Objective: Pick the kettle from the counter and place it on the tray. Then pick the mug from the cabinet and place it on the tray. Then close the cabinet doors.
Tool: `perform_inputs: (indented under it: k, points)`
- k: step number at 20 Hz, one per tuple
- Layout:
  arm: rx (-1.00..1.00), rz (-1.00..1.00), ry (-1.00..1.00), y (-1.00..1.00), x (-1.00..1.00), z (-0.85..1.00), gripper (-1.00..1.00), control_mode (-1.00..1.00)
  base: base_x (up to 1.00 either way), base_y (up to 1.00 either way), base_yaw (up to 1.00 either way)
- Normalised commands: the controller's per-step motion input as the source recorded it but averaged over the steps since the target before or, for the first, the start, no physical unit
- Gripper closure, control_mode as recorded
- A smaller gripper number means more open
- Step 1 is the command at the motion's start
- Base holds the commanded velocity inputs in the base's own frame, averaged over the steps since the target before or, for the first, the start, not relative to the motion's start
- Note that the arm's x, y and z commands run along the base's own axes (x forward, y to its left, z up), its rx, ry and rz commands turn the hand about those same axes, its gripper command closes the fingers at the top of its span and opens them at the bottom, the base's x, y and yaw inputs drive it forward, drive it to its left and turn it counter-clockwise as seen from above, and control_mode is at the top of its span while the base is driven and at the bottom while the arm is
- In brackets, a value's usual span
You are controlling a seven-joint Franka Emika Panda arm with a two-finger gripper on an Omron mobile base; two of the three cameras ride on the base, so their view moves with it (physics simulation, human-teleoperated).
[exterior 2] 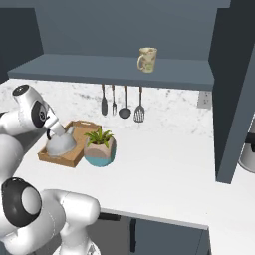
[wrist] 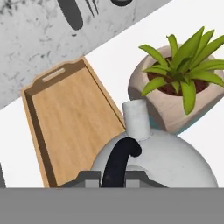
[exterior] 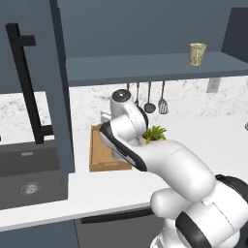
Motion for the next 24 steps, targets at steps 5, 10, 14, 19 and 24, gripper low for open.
perform_inputs:
  k: [5, 10, 14, 19, 24]
  points:
    - [0.03, -0.07, -0.09, 0.19, 0.25, -0.14, 1.0, -1.0, 0.0, 0.0, 0.0]
    - [0.05, -0.06, -0.13, 0.15, 0.22, -0.07, 1.0, -1.0, 0.0, 0.0, 0.0]
    - [0.12, -0.04, -0.09, 0.01, 0.26, 0.0, 1.0, -1.0, 0.0, 0.0, 0.0]
    - [0.13, -0.03, -0.07, 0.0, 0.35, -0.01, 1.0, -1.0, 0.0, 0.0, 0.0]
    - [0.04, -0.03, -0.08, 0.0, 0.35, -0.14, 1.0, -1.0, 0.0, 0.0, 0.0]
